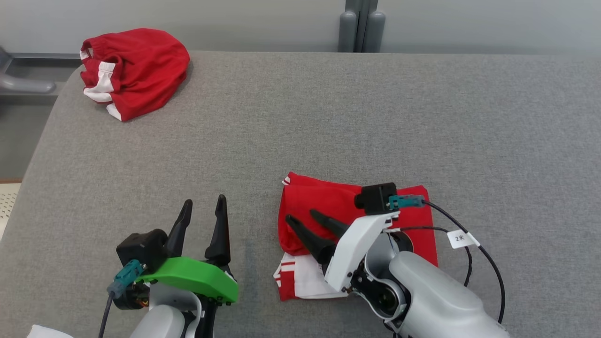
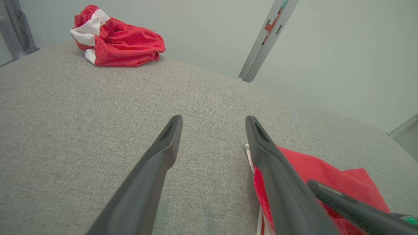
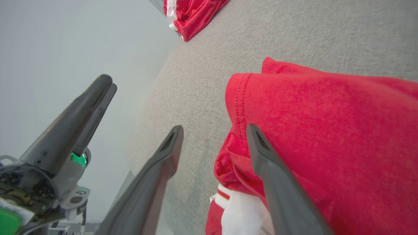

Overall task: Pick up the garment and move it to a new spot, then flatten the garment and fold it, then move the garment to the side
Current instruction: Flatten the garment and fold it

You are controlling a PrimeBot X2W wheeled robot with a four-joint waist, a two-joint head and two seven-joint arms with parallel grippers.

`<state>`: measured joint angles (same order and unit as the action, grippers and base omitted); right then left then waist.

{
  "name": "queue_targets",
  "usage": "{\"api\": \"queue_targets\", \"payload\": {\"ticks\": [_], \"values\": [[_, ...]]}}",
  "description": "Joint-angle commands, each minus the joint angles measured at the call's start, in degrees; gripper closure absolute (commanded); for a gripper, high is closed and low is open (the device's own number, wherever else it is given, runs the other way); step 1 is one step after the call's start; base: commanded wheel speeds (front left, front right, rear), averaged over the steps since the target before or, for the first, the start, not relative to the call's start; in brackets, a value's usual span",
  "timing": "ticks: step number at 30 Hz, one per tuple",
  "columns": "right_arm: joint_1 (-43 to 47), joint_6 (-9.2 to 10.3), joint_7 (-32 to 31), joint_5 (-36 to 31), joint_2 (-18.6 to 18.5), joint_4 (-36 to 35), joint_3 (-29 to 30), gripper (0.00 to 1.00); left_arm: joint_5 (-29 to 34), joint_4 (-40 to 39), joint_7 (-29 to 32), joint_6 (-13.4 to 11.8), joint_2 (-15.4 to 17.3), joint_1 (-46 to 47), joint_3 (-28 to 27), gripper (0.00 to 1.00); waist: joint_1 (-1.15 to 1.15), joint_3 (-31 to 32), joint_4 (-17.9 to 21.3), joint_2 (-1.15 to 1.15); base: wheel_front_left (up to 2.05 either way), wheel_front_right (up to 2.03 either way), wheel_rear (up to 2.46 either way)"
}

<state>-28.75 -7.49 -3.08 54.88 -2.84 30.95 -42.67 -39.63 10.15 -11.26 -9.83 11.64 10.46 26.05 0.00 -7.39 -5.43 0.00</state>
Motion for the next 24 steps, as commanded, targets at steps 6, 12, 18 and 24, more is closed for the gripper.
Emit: {"api": "queue_targets", "payload": {"ticks": [6,12,18,24], "values": [[-3.3,0.01,8.7,-5.7,-0.6,2.2,4.1,0.00,0.3,0.7,-0.5,0.5,-0.5,1.7,0.8,0.00,0.00,0.0,1.2,0.00,0.00,0.00,0.00],[-3.9,0.01,14.1,-14.0,-1.4,4.2,9.6,0.00,0.6,1.4,-0.7,0.7,-1.0,2.4,1.6,0.00,0.00,0.0,2.3,0.00,0.00,0.00,0.00],[-1.3,0.01,16.1,-21.5,-2.6,3.7,15.8,0.00,1.0,2.2,-1.3,0.9,-1.7,2.1,2.4,0.00,0.00,0.9,3.2,0.00,0.00,0.00,0.00],[5.4,0.01,17.6,-28.2,-3.8,0.8,24.4,0.00,2.9,4.6,-2.9,1.9,-2.7,1.7,3.3,0.00,0.00,3.1,2.7,0.00,0.00,0.00,0.00]]}}
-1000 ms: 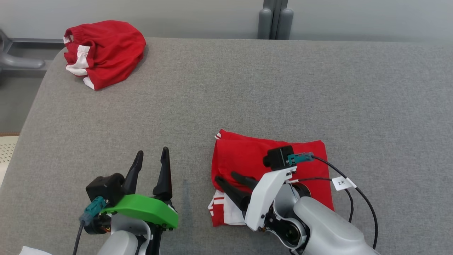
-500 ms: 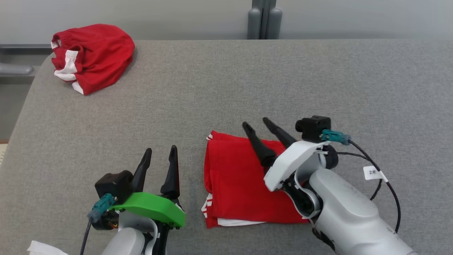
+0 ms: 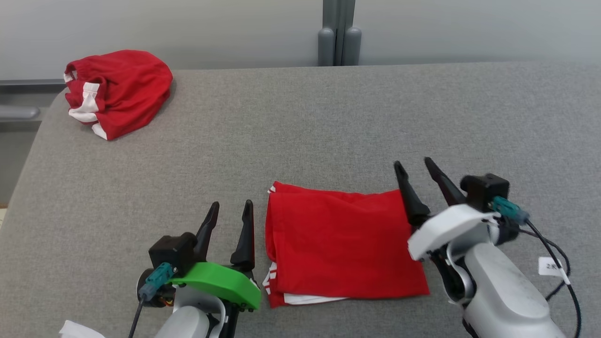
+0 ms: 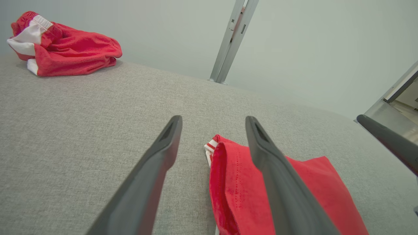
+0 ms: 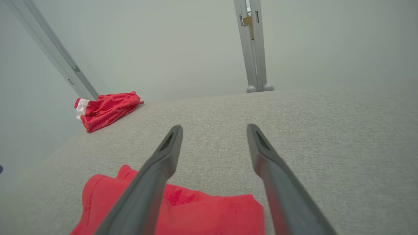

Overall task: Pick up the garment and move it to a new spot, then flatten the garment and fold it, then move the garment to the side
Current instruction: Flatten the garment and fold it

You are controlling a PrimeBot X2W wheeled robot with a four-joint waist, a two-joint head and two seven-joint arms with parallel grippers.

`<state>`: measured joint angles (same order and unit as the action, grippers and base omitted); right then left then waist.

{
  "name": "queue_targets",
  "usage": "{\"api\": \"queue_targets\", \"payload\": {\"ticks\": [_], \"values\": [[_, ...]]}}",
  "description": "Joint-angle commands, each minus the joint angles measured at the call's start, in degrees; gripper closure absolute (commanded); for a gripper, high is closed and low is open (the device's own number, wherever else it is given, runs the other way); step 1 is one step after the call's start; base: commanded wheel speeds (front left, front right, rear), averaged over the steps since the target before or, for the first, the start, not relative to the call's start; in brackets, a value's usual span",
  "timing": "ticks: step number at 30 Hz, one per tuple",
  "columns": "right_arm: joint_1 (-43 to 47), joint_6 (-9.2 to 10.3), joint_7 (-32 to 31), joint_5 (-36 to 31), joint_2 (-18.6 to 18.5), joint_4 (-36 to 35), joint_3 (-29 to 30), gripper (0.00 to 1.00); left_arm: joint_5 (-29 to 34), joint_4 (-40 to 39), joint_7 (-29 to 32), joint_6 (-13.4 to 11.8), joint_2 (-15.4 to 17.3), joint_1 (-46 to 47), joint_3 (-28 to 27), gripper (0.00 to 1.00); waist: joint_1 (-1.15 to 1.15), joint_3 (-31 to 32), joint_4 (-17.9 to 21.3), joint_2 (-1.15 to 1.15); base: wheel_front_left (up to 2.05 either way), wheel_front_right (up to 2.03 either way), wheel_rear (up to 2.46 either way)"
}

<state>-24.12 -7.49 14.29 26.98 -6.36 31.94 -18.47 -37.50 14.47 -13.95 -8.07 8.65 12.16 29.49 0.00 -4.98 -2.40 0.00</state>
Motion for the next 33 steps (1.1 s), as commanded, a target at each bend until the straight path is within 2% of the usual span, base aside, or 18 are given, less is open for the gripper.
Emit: {"api": "queue_targets", "payload": {"ticks": [1,7,13,16,22,33], "values": [[2.5,0.01,0.5,-1.7,-0.3,-1.1,1.9,0.00,1.2,1.0,-0.5,0.2,0.1,-0.2,-0.2,0.00,0.00,1.0,-0.3,0.00,0.00,0.00,0.00],[11.4,0.01,0.9,-9.5,0.9,-5.9,11.2,0.00,3.2,3.9,-1.3,0.6,-1.2,-2.6,-2.0,0.00,0.00,2.9,0.0,0.00,0.00,0.00,0.00],[17.7,0.01,0.9,-16.2,2.8,-12.5,16.9,0.00,5.9,3.2,-1.2,0.9,-2.0,-5.9,-5.8,0.00,0.00,4.5,0.9,0.00,0.00,0.00,0.00],[19.5,0.01,0.3,-17.4,3.2,-14.8,16.8,0.00,7.2,2.7,-1.2,1.2,-2.5,-7.0,-6.8,0.00,0.00,5.1,1.4,0.00,0.00,0.00,0.00],[21.0,0.01,-1.1,-15.7,3.4,-17.3,16.5,0.00,8.9,2.3,-1.2,1.7,-3.0,-7.7,-8.1,0.00,0.00,5.6,1.7,0.00,0.00,0.00,0.00],[21.5,0.01,-2.4,-13.9,3.4,-18.2,15.4,0.00,10.1,2.6,-1.2,2.5,-3.6,-8.0,-9.6,0.00,0.00,5.7,1.3,0.00,0.00,0.00,0.00]]}}
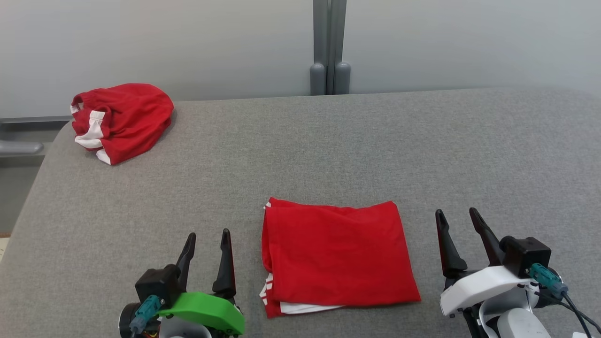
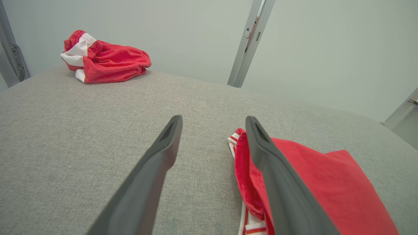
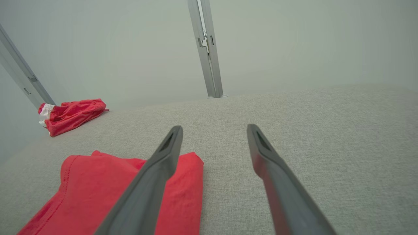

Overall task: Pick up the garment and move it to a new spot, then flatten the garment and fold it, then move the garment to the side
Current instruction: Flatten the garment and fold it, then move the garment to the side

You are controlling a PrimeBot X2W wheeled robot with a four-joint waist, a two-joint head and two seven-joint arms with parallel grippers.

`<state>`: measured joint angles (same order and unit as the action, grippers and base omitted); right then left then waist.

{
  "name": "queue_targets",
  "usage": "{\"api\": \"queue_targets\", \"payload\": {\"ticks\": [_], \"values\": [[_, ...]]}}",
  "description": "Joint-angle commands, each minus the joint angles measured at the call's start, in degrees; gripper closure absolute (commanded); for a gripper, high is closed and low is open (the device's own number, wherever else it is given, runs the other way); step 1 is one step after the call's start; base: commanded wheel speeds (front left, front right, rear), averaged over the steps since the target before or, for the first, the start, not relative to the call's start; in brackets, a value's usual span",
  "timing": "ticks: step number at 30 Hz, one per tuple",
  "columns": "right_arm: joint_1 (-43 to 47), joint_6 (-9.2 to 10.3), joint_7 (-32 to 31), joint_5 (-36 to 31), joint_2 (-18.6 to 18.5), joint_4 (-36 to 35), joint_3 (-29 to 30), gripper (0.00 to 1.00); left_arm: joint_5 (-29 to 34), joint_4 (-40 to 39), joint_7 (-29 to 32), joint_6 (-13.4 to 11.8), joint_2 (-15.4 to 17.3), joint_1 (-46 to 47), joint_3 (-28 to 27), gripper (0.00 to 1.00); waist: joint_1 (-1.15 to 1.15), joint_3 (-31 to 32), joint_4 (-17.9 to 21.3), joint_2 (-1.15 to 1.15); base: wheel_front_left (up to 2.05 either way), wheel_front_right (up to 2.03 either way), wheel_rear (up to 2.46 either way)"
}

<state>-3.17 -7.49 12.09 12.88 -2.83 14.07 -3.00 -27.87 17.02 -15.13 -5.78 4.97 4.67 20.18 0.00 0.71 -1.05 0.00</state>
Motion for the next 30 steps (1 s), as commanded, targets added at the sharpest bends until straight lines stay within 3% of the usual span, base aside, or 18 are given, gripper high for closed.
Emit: {"api": "queue_targets", "payload": {"ticks": [1,17,22,30], "values": [[0.5,0.01,-0.2,0.1,-0.1,-0.3,-0.1,0.00,0.5,0.0,0.0,0.2,0.0,-0.5,-0.4,0.00,0.00,0.0,0.0,0.00,0.00,0.00,0.00],[-0.8,0.01,-3.0,-1.9,-0.1,1.3,-0.4,0.00,1.6,0.4,0.0,0.2,0.1,-0.2,-1.5,0.00,0.00,-0.5,-0.5,0.00,0.00,0.00,0.00],[-2.1,0.01,-8.1,-5.0,-0.1,5.0,-1.7,0.00,1.8,0.9,0.0,-0.4,0.8,-0.2,-1.8,0.00,0.00,-1.3,-1.7,0.00,0.00,0.00,0.00],[-7.5,0.02,-14.5,-4.3,-0.1,14.7,-0.4,0.00,1.7,0.6,0.0,-1.1,0.7,0.6,-2.9,0.00,0.00,-4.1,-6.3,0.00,0.00,0.00,0.00]]}}
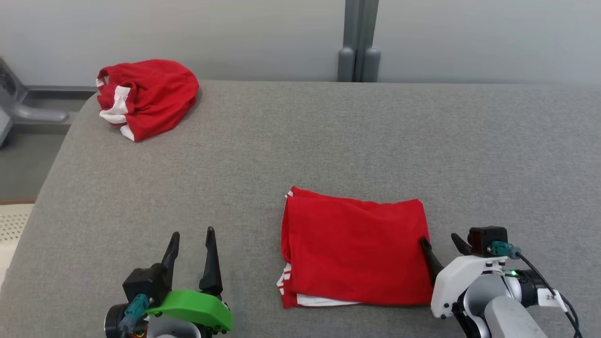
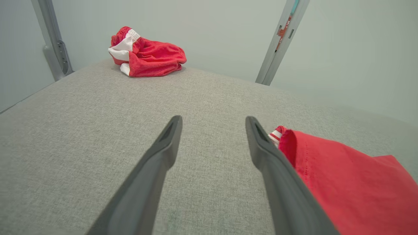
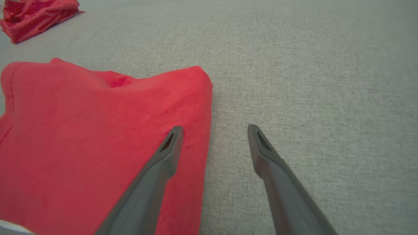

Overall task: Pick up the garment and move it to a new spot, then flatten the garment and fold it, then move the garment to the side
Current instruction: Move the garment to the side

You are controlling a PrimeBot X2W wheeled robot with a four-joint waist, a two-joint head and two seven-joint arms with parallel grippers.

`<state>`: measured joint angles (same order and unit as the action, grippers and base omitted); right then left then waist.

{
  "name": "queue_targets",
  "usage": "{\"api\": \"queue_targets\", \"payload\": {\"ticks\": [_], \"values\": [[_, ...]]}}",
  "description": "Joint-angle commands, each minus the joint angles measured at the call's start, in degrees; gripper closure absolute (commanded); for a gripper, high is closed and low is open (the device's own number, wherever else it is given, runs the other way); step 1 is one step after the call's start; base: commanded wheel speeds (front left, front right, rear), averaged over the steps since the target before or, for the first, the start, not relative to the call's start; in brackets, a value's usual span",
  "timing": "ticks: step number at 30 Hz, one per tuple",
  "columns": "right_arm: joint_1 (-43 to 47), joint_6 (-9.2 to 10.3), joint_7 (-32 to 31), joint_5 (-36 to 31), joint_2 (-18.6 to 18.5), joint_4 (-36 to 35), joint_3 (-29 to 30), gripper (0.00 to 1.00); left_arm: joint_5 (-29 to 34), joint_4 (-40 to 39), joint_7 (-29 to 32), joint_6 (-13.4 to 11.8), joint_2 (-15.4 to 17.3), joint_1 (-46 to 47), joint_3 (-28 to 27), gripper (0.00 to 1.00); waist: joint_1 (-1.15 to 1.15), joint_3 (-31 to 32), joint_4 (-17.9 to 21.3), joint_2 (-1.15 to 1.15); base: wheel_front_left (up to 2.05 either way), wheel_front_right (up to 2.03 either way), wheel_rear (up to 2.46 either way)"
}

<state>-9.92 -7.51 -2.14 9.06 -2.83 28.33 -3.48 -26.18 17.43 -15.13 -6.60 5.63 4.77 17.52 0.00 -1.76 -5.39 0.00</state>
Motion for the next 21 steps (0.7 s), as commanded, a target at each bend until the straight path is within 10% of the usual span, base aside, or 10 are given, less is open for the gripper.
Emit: {"api": "queue_targets", "payload": {"ticks": [1,7,8,9,12,21], "values": [[-1.5,0.05,-1.0,-0.7,-0.1,1.5,0.2,0.00,0.0,0.3,0.0,-0.3,0.0,0.6,-0.2,0.00,0.00,-2.0,-2.5,0.00,0.00,0.00,0.00],[-5.3,0.05,-4.6,1.9,-0.1,7.3,-1.3,0.00,0.0,0.0,0.0,0.0,-0.5,1.1,-1.0,0.00,0.00,-3.5,-5.0,0.00,0.00,0.00,0.00],[-5.8,0.05,-5.2,1.9,-0.1,8.3,-1.4,0.14,0.2,0.0,0.0,0.0,-0.6,1.1,-1.2,0.00,0.00,-3.7,-5.2,0.00,0.00,0.00,0.00],[-6.3,0.05,-5.8,1.9,-0.1,9.2,-1.5,0.56,0.4,0.0,0.0,-0.1,-0.6,1.1,-1.4,0.00,0.00,-3.8,-5.3,0.00,0.00,0.00,0.00],[-7.6,0.05,-5.9,2.1,-0.2,10.6,-1.6,0.97,0.7,-0.2,0.0,0.1,-0.8,1.2,-1.8,0.00,0.00,-4.3,-5.0,0.00,0.00,0.00,0.00],[-13.1,0.07,-0.9,-0.8,-3.0,8.9,1.9,1.00,2.2,-1.0,0.0,1.0,-1.7,4.2,-0.1,0.00,0.00,-7.9,3.2,0.00,0.00,0.00,0.00]]}}
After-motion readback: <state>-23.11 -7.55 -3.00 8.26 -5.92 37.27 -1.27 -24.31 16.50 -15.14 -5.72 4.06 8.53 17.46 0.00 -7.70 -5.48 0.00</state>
